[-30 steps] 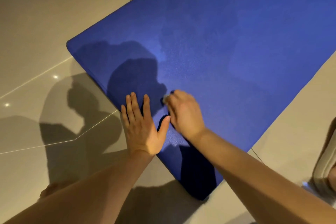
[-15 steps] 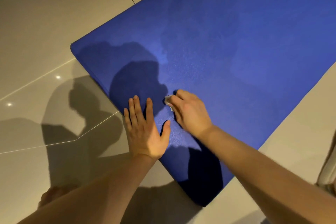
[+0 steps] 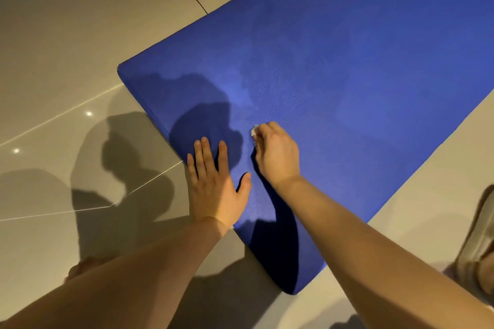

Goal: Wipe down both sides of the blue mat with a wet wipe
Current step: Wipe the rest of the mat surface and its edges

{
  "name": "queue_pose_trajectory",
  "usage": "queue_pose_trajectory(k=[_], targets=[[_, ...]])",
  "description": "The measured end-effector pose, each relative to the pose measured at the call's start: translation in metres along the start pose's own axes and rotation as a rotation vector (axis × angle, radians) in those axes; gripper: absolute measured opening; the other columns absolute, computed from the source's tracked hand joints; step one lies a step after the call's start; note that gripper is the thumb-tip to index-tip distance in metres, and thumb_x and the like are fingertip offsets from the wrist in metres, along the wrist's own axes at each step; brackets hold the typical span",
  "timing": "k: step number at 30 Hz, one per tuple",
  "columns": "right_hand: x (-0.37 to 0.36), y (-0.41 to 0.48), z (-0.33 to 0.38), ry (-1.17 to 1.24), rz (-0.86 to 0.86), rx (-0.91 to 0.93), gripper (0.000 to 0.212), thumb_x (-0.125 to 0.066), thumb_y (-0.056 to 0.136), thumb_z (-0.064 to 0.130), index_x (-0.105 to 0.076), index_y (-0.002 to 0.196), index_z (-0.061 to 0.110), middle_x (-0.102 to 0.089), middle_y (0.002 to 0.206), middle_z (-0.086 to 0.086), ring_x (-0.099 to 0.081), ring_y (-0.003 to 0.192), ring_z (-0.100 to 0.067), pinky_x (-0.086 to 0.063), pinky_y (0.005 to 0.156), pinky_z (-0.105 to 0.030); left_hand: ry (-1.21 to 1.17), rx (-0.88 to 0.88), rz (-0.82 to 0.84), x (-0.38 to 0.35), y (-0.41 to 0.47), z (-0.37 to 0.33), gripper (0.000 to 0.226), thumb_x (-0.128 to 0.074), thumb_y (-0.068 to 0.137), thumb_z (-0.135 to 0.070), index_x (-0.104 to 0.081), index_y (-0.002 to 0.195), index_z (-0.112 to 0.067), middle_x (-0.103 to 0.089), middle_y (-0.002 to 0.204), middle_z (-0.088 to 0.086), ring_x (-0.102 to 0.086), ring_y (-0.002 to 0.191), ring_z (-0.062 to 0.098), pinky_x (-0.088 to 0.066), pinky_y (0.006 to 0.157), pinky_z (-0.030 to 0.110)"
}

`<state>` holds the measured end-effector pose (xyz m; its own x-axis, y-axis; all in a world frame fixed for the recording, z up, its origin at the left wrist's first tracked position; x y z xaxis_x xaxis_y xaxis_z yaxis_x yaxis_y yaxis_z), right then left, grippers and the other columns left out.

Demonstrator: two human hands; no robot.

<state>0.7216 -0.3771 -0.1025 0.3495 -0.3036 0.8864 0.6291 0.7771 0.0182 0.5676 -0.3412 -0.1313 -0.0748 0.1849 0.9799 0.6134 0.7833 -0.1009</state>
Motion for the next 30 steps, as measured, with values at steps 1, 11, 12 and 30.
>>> queue_pose_trajectory(k=[1,11,12,30], targets=[[0.000,-0.006,0.002,0.002,0.048,0.028,0.012,-0.054,0.096,0.010,-0.066,0.091,0.011,-0.061,0.087,-0.006,-0.056,0.071,-0.029,-0.044,0.057,-0.036,0.007,-0.017,0.008,0.002,0.000,0.002,0.087,-0.032,0.093,-0.067,-0.021,0.160,-0.011,-0.010,0.165,0.025,-0.003,0.155,0.038,-0.012,0.124,0.055],[0.013,-0.049,0.022,0.162,0.405,-0.053,0.023,-0.047,0.089,0.006,-0.068,0.091,0.014,-0.071,0.096,-0.002,-0.062,0.086,-0.027,-0.052,0.073,-0.037,-0.133,-0.334,0.063,0.055,0.003,0.026,0.060,-0.057,0.091,-0.047,-0.053,0.140,-0.013,-0.058,0.128,0.009,-0.057,0.115,0.032,-0.043,0.098,0.043],[0.018,-0.049,0.022,0.236,0.449,-0.117,0.024,-0.045,0.088,0.002,-0.066,0.085,0.014,-0.070,0.085,0.000,-0.061,0.080,-0.024,-0.050,0.071,-0.034,-0.180,-0.350,0.119,0.060,0.000,0.017,0.054,-0.062,0.091,-0.040,-0.054,0.139,-0.016,-0.059,0.120,0.006,-0.057,0.109,0.029,-0.044,0.092,0.040],[0.069,-0.085,-0.045,-0.030,0.774,-0.401,0.078,-0.090,0.070,0.031,-0.025,0.112,0.022,-0.035,0.122,-0.007,-0.055,0.099,-0.035,-0.051,0.080,-0.040,-0.104,-0.178,0.004,0.070,0.058,0.042,0.011,-0.057,0.088,-0.005,-0.066,0.084,-0.009,-0.061,0.092,0.012,-0.062,0.082,0.033,-0.046,0.071,0.035]])
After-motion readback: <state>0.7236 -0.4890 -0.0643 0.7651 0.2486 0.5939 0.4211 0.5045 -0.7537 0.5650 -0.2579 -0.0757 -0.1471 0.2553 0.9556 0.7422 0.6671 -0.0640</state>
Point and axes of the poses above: each hand's wrist, its own y-axis towards the middle knuckle, its own x-axis out of the back of the hand, z = x × y, the point moved 1 cm from there along y, towards the middle knuckle
